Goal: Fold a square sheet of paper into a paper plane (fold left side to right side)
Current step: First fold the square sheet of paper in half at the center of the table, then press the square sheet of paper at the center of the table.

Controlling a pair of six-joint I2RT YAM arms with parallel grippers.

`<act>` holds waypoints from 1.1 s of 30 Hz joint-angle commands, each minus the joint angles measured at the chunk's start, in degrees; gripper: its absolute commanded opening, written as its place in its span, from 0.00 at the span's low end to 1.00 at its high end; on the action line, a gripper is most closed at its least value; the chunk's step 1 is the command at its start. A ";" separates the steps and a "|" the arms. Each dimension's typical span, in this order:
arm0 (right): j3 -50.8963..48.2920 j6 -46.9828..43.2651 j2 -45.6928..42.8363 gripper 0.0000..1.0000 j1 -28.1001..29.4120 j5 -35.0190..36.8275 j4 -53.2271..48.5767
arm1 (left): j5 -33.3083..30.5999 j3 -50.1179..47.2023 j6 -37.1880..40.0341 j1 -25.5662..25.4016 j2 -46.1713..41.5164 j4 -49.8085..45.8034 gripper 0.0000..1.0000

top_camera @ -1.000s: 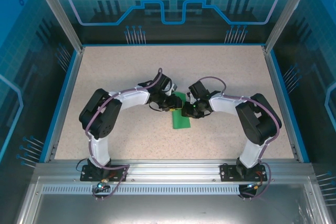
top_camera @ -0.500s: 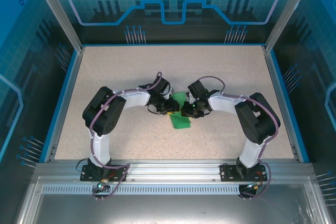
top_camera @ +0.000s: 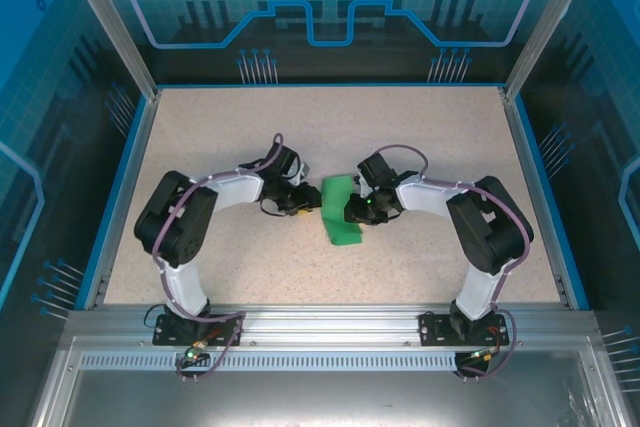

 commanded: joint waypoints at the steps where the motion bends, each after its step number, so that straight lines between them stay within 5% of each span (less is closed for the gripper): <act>1: -2.13 0.57 1.87 0.24 1.19 -0.82 -2.20 | 2.00 -1.97 0.50 -1.74 -5.68 3.57 0.36; 8: -1.77 0.83 1.84 0.24 1.19 -1.10 -2.26 | 6.70 -1.63 -5.67 -6.20 -0.50 11.63 0.36; 33: 0.23 0.36 -6.85 0.24 -1.51 -3.67 1.14 | 1.80 -3.88 -5.71 -8.23 7.06 7.84 0.36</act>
